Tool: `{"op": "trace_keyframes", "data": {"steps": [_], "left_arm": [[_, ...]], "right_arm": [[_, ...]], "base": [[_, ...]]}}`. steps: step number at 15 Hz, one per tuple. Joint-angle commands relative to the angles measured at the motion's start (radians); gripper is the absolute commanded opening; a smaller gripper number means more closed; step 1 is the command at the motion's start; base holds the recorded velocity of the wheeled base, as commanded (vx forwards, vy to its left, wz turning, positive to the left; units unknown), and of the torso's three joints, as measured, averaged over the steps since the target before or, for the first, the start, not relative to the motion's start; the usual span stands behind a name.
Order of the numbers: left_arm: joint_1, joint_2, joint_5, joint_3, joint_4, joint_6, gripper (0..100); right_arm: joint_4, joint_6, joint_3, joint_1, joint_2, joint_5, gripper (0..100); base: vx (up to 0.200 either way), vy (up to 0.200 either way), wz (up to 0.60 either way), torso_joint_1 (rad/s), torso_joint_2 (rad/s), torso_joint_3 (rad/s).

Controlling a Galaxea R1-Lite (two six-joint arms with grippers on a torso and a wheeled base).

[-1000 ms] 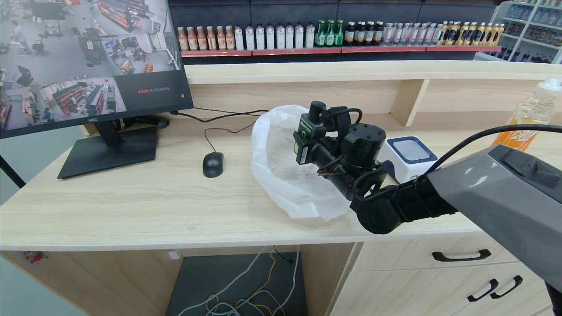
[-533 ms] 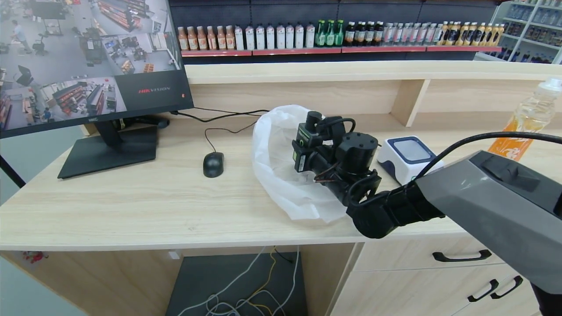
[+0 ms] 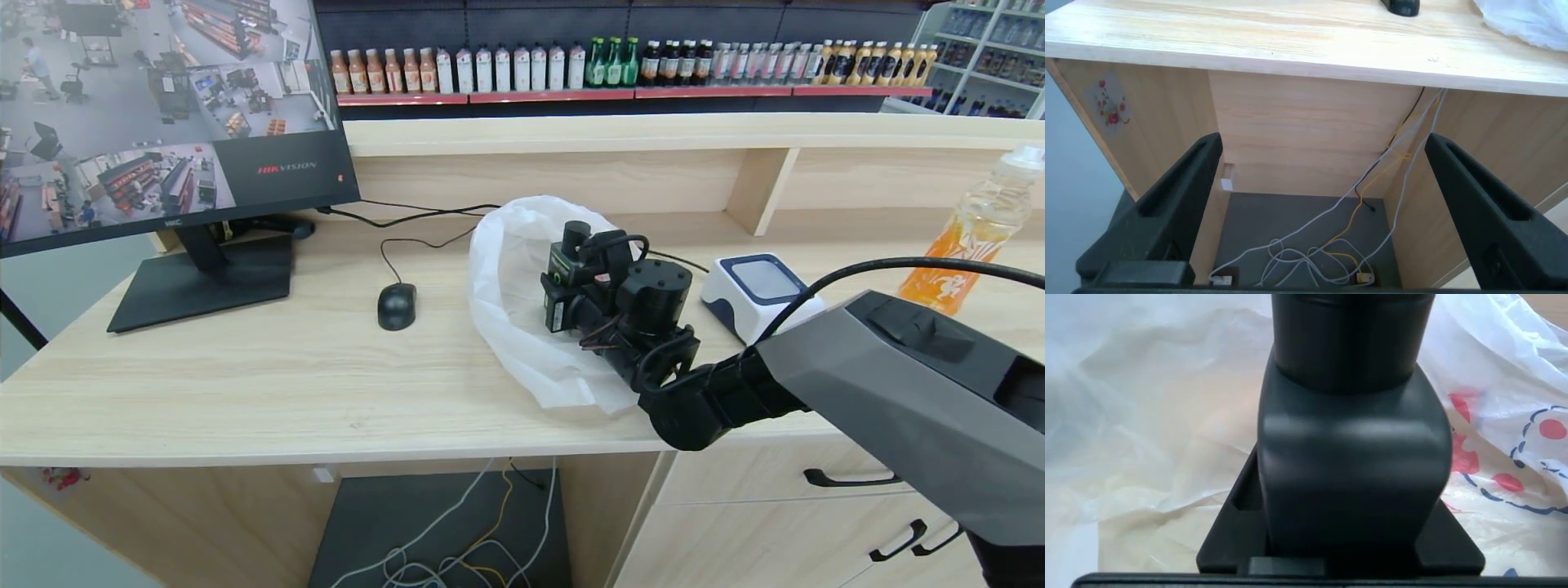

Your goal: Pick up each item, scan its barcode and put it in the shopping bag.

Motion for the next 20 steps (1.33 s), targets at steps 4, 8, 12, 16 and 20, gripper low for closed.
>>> {"op": "trace_keyframes", "data": {"steps": [4, 8, 12, 16, 20], "left_arm": [[0.0, 0.0, 0.0, 0.0, 0.0, 0.0, 100], [0.0, 0.0, 0.0, 0.0, 0.0, 0.0, 100], [0.0, 0.0, 0.0, 0.0, 0.0, 0.0, 100], [0.0, 0.0, 0.0, 0.0, 0.0, 0.0, 100], [0.0, 0.0, 0.0, 0.0, 0.0, 0.0, 100]], "right_arm": [[-0.007, -0.011, 0.006, 0.003, 0.025, 0.0, 0], [-0.007, -0.009, 0.005, 0.008, 0.027, 0.0, 0], [-0.013, -0.009, 0.005, 0.008, 0.02, -0.001, 0], [-0.076, -0.011, 0.008, 0.014, 0.017, -0.006, 100], [-0.119, -0.006, 0.012, 0.034, 0.005, -0.04, 100]], "base": [[0.0, 0.0, 0.0, 0.0, 0.0, 0.0], [0.0, 0.0, 0.0, 0.0, 0.0, 0.0], [0.0, 0.0, 0.0, 0.0, 0.0, 0.0], [0.0, 0.0, 0.0, 0.0, 0.0, 0.0], [0.0, 0.0, 0.0, 0.0, 0.0, 0.0]]}}
